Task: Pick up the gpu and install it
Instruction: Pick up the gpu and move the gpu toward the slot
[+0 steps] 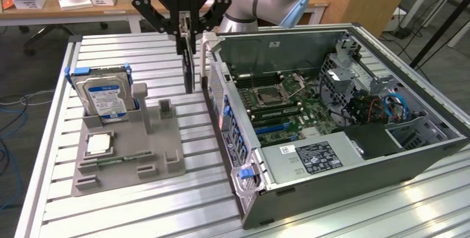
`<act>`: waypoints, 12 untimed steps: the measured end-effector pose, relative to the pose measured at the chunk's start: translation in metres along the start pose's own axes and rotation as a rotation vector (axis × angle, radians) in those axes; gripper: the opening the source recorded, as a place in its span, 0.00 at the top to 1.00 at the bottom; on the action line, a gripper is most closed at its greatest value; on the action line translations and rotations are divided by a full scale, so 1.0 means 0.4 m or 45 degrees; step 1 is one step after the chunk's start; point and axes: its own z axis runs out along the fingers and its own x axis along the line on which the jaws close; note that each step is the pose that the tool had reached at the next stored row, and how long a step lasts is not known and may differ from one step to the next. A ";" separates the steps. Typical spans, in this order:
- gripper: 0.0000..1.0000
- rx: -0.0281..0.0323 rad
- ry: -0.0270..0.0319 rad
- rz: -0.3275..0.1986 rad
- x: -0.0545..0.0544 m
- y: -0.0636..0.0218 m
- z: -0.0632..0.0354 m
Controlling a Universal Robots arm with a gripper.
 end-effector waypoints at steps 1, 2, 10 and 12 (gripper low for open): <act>0.74 0.0001 0.0000 0.000 -0.001 0.000 0.000; 0.74 0.0000 0.0000 0.000 -0.003 0.000 0.000; 0.74 0.0000 0.0000 0.000 -0.016 0.001 0.000; 0.74 0.0000 0.0001 0.000 -0.019 0.001 0.000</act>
